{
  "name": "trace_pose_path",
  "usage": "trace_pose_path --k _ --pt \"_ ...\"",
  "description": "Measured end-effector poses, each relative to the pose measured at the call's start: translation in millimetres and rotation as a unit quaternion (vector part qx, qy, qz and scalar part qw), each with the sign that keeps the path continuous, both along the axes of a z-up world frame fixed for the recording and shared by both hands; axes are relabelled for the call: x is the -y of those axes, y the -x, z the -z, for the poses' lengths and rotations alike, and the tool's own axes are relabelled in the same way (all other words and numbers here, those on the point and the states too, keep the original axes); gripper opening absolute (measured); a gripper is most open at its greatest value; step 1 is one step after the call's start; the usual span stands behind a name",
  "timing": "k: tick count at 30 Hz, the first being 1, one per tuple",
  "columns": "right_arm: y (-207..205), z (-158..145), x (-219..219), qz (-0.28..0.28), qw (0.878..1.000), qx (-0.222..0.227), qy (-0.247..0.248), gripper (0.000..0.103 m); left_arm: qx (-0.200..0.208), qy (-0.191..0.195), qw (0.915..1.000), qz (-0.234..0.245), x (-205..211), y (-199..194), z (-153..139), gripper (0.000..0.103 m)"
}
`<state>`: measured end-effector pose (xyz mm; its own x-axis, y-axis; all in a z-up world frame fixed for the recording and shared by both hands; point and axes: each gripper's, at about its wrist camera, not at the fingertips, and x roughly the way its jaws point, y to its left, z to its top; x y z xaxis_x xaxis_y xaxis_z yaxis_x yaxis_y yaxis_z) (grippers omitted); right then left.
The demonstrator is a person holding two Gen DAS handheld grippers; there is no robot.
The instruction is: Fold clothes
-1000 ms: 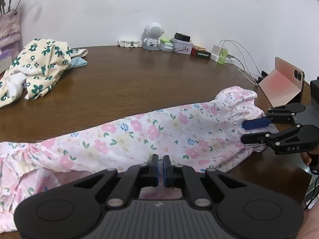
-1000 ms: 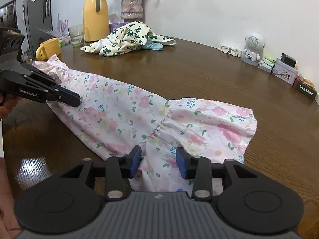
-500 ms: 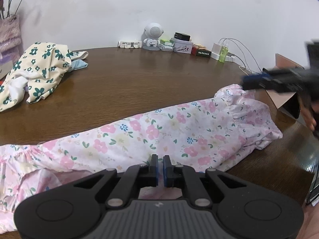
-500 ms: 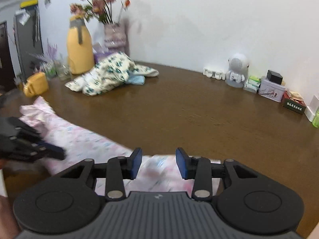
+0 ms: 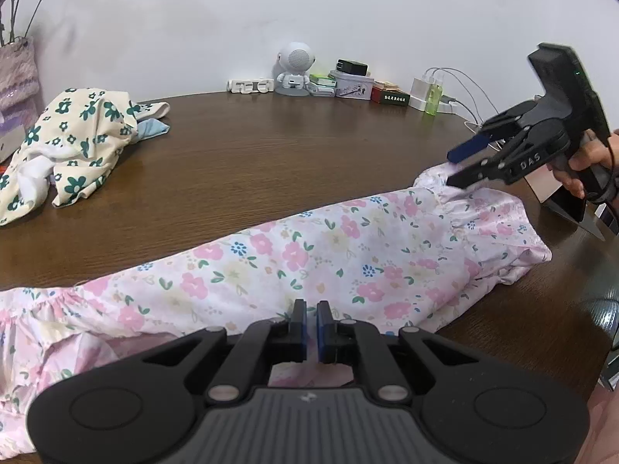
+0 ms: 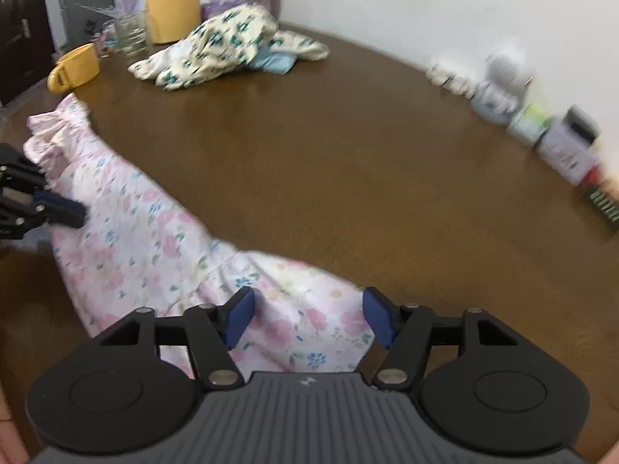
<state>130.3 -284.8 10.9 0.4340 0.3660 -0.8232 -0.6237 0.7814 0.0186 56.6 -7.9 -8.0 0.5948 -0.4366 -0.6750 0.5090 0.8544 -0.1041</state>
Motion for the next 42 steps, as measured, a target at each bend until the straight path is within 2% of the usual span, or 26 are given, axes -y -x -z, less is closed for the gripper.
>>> trace_pose_path --k 1,3,7,10,16,17,19,21,22,23,24,26,28,30,34,35,38,42 --pt "-3 1 1 -0.006 1.000 -0.008 0.005 0.039 -0.001 0.001 1.0000 -0.001 0 0 0 0.006" --pt "1 5 -3 -0.030 0.999 -0.029 0.009 0.016 -0.004 0.003 1.0000 -0.006 0 -1 0 0.006" --pt "18 -1 -3 -0.056 0.997 -0.033 0.030 0.013 -0.006 0.004 0.9999 -0.012 0 -3 -1 0.006" --pt "23 6 -1 -0.045 0.997 -0.031 0.050 0.012 -0.004 0.003 0.9999 -0.015 1 -3 -1 0.006" --pt "30 9 -1 -0.034 0.998 -0.008 0.047 0.012 0.000 0.004 0.9998 -0.018 0 -4 0 0.006" --pt "30 8 -1 -0.033 0.998 -0.008 0.049 0.013 -0.001 0.007 0.9998 -0.016 0 -3 0 0.007" --pt "33 -5 2 -0.025 1.000 0.003 0.014 0.018 -0.002 0.017 0.9998 -0.011 -2 -1 -2 0.021" --pt "40 -22 2 -0.020 0.999 0.024 -0.023 0.040 0.014 0.032 0.9993 -0.015 -9 6 -11 0.042" --pt "45 -33 1 -0.019 0.998 0.041 -0.043 0.052 0.027 0.040 0.9985 -0.026 -17 10 -17 0.048" --pt "50 -43 0 -0.018 0.996 0.058 -0.063 0.060 0.041 0.050 0.9970 -0.041 -26 15 -25 0.058" --pt "56 -50 -5 -0.023 0.995 0.070 -0.073 0.063 0.052 0.060 0.9952 -0.058 -34 19 -32 0.072" --pt "65 -61 -20 -0.032 0.991 0.093 -0.087 0.080 0.071 0.088 0.9877 -0.108 -61 26 -46 0.089" --pt "73 -63 -43 -0.041 0.989 0.105 -0.092 0.081 0.080 0.111 0.9771 -0.163 -89 30 -56 0.090" --pt "76 -59 -63 -0.048 0.988 0.103 -0.101 0.082 0.081 0.120 0.9631 -0.227 -118 31 -61 0.091" --pt "77 -39 -97 -0.051 0.989 0.085 -0.112 0.082 0.069 0.106 0.9326 -0.338 -163 23 -55 0.089" --pt "76 -33 -102 -0.047 0.989 0.077 -0.116 0.082 0.061 0.099 0.9282 -0.354 -171 19 -50 0.087" --pt "73 -14 -117 -0.033 0.990 0.055 -0.123 0.082 0.023 0.078 0.9244 -0.373 -187 5 -34 0.082" --pt "80 4 -128 -0.027 0.992 0.046 -0.112 0.082 -0.016 0.077 0.9239 -0.375 -197 -13 -14 0.070"
